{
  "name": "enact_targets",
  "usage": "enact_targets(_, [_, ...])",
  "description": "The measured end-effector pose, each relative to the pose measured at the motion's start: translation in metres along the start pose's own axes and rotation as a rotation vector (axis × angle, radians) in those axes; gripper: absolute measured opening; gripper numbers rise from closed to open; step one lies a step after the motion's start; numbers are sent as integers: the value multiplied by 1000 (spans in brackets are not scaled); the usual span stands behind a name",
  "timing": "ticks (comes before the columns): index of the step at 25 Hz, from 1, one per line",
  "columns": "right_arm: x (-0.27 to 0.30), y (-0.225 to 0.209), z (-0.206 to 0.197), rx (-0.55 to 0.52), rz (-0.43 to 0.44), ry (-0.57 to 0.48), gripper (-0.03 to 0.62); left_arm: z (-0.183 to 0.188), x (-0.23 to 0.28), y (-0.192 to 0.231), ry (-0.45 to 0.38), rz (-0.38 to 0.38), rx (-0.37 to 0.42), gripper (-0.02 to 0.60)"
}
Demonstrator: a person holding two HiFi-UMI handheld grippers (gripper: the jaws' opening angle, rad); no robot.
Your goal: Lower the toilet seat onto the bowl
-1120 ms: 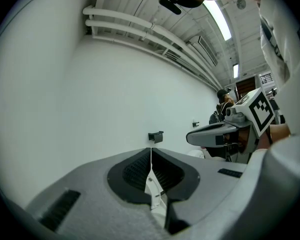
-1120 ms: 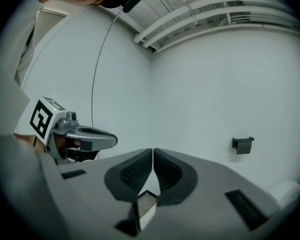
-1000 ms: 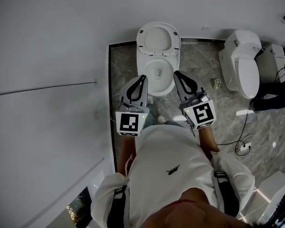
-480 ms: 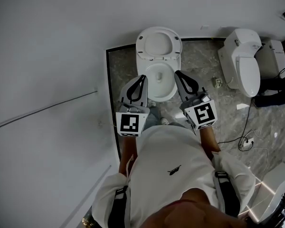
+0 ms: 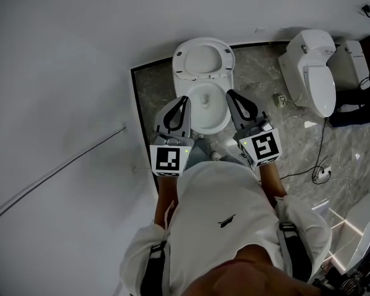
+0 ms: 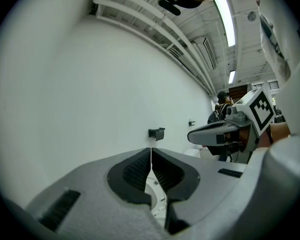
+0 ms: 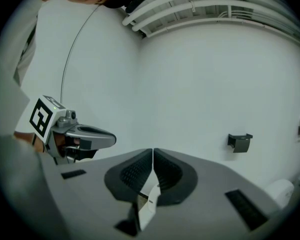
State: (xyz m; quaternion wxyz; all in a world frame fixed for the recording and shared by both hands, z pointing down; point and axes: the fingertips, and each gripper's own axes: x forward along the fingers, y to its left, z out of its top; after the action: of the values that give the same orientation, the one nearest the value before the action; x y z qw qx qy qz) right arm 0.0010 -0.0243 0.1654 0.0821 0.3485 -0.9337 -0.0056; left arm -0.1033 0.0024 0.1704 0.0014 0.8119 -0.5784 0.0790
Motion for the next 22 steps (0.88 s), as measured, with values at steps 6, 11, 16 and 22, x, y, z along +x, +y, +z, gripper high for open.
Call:
enact_targets(6, [23, -4, -7, 16, -45, 25, 31, -12, 17, 21, 12, -40, -23, 31])
enact_targets(11, [36, -5, -8, 8, -75, 50, 31, -19, 29, 34, 17, -76, -30, 31])
enact_targets(16, [44, -9, -18, 12, -117, 73, 31, -29, 41, 45, 16, -103, -49, 31])
enact_targets(22, [61, -17, -24, 18, -151, 85, 31, -38, 61, 57, 22, -123, -50, 31])
